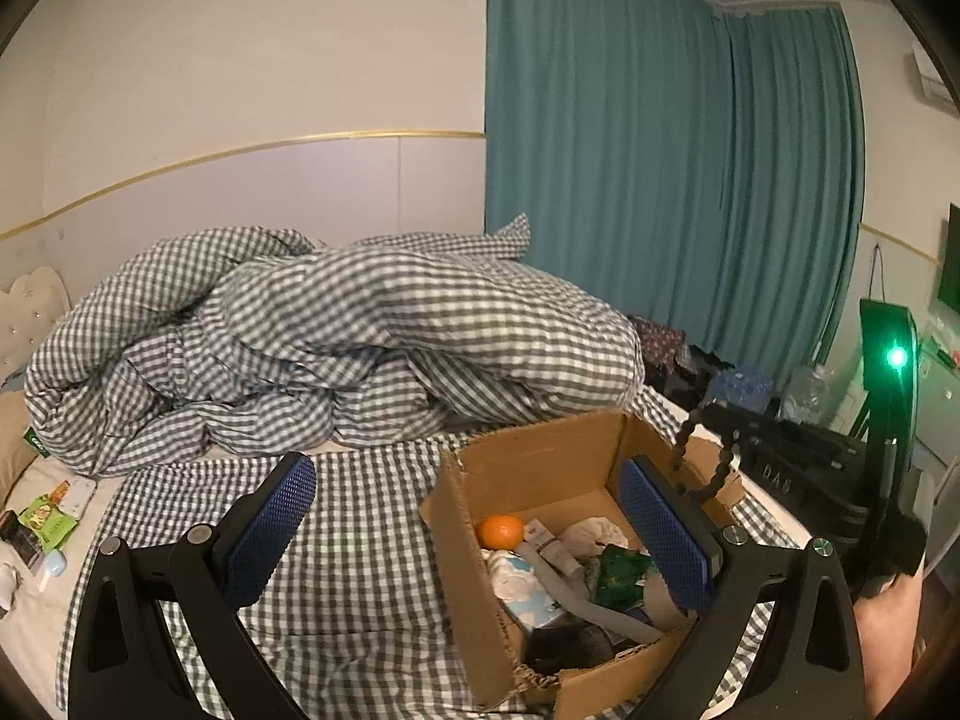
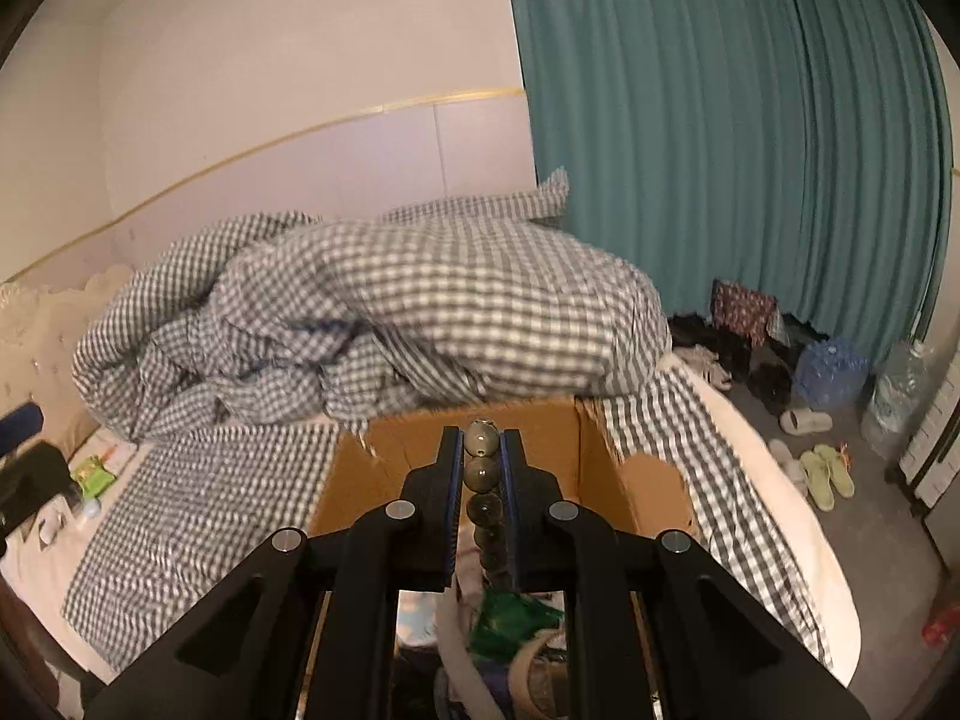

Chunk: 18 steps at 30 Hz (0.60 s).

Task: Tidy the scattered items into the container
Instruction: 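Lift the bead bracelet with the right tool and carry it over the box, then open the right tool to drop the bracelet into the box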

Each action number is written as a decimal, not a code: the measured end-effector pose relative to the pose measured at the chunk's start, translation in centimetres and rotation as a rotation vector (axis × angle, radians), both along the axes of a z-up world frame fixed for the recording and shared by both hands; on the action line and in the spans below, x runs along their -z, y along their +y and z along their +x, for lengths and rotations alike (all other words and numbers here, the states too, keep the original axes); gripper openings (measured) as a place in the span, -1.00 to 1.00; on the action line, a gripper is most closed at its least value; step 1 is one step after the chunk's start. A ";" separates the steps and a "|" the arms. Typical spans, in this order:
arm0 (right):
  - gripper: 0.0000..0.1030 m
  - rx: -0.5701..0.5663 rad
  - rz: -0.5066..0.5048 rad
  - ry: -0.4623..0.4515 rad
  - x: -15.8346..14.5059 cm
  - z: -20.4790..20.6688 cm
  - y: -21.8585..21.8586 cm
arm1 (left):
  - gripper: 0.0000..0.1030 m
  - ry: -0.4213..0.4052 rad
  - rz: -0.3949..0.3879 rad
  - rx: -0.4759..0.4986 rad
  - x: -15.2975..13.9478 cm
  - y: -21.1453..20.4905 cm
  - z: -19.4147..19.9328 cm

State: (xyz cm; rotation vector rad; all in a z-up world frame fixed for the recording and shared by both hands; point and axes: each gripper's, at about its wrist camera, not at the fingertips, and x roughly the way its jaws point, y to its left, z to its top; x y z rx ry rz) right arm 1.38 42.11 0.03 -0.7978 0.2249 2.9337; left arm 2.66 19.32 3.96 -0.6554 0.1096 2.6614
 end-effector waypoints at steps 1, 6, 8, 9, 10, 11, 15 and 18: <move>-0.77 -0.002 -0.002 -0.011 0.4 -0.2 0.1 | 1.00 -0.005 -0.007 0.000 0.4 0.5 -0.3; -0.77 -0.009 -0.029 -0.079 3.3 -1.4 1.1 | 1.00 -0.039 -0.035 0.006 2.0 2.0 -1.5; -0.40 0.004 -0.028 -0.091 4.1 -1.7 1.1 | 1.00 -0.050 -0.040 0.007 2.5 2.2 -2.0; -0.15 0.013 -0.029 -0.093 4.3 -1.8 1.2 | 1.00 -0.055 -0.041 0.007 2.7 2.3 -2.2; 0.35 0.021 -0.032 -0.088 4.3 -1.8 1.3 | 1.00 -0.059 -0.042 0.006 2.8 2.3 -2.5; 0.54 0.031 -0.033 -0.073 4.3 -1.7 1.4 | 1.00 -0.062 -0.044 0.006 2.9 2.3 -2.7; 0.56 0.059 -0.027 -0.049 3.8 -1.4 1.4 | 1.00 -0.073 -0.040 0.000 3.3 1.7 -3.2; 0.62 0.066 -0.021 -0.037 3.2 -1.5 1.1 | 1.00 -0.075 -0.030 -0.006 3.3 0.9 -3.5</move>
